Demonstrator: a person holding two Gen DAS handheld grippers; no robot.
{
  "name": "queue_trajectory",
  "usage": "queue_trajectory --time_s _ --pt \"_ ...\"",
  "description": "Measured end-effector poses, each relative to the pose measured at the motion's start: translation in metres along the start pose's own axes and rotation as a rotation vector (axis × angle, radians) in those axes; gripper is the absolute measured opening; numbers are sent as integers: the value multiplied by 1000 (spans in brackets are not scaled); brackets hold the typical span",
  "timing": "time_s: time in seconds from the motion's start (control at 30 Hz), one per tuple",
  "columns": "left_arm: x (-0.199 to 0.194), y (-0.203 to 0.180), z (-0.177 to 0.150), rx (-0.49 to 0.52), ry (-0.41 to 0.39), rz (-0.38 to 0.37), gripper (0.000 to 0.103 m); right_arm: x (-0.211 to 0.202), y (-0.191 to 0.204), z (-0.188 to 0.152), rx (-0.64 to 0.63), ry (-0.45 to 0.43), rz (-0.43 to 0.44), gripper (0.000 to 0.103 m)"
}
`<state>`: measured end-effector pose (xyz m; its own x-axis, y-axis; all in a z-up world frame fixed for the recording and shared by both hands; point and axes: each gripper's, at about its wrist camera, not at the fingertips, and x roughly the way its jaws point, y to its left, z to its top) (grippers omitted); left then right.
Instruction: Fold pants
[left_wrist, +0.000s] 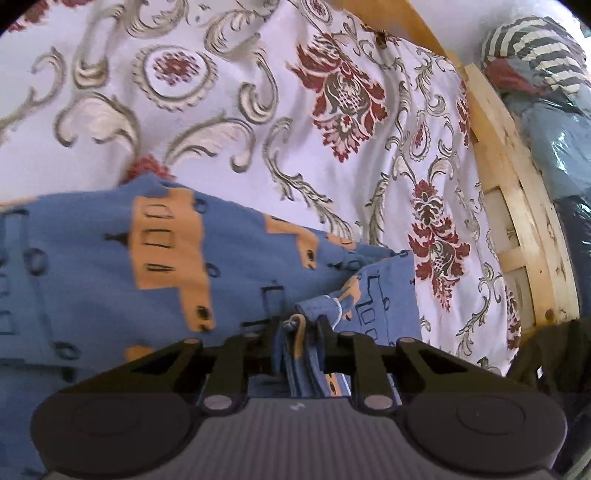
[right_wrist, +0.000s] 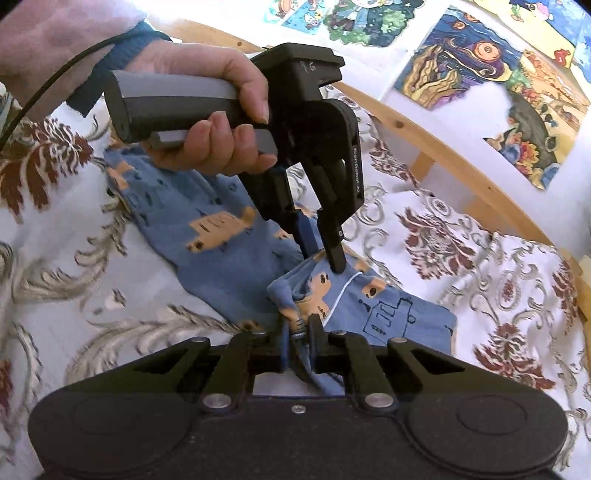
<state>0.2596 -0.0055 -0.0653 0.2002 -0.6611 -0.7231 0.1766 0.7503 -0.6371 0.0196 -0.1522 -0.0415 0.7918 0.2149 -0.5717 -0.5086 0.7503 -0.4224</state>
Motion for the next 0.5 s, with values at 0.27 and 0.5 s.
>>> queue_trajectory --time_s 0.27,0.5 --pt "-25 20 -1 6 -6 36 20 7 23 17 -31 -19 52 10" --pt "-33 35 -3 -14 0 57 20 12 39 24 -81 -22 99 11"
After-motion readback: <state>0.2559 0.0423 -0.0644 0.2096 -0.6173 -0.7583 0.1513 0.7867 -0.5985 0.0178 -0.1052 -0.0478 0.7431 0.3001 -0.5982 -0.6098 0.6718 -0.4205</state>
